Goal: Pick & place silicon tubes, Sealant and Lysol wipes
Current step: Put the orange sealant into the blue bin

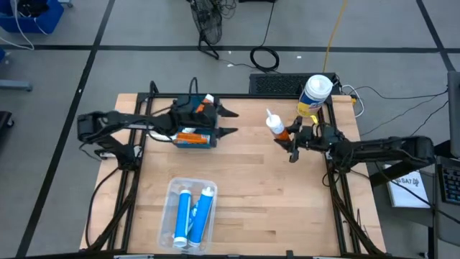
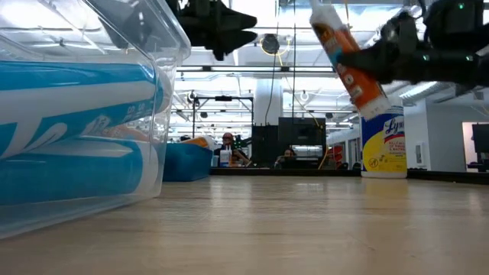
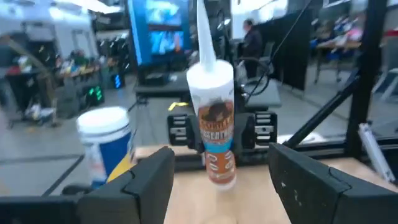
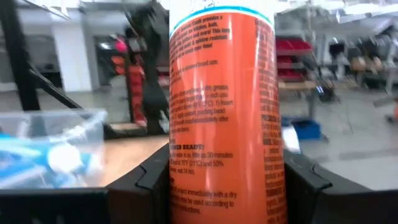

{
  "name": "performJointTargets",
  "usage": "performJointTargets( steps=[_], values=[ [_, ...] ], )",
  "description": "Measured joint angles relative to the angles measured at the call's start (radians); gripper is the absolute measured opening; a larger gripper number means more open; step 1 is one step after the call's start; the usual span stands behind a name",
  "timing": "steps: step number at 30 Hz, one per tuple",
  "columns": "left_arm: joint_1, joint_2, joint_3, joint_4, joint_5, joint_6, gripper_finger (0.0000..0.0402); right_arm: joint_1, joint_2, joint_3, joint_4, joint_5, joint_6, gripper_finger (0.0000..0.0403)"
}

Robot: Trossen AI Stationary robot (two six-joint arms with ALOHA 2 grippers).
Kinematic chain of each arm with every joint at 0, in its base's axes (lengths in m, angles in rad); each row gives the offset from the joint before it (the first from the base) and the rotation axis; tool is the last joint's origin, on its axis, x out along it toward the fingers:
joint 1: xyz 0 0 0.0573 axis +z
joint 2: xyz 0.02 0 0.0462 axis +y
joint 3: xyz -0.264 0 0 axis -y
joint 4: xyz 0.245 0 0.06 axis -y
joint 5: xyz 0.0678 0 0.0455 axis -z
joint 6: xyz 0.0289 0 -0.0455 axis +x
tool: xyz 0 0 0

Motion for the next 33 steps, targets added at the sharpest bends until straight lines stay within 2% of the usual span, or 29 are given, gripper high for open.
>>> performJointTargets(
  steps=[5,13,18,26,33],
  values=[
    [-0.005,0.082,0.0,0.147,0.064,-0.05,0.0257,0.063,0.148,0.086,0.05,0.028,-0.058,0.0185],
    [-0.03,0.106,0.0,0.175,0.068,-0.078,0.0257,0.079,0.401,0.284,0.059,0.019,-0.138,0.0185],
    [-0.038,0.105,0.0,0.173,0.084,-0.074,0.0257,0.082,0.522,0.397,0.074,-0.074,-0.165,0.0185],
    [-0.039,0.105,0.0,0.17,0.081,-0.07,0.0258,0.079,0.652,0.512,0.074,-0.128,-0.16,0.0184],
    [-0.039,0.106,0.0,0.159,0.07,-0.065,0.0255,0.079,0.667,0.521,0.062,-0.129,-0.157,0.0184]
  ],
)
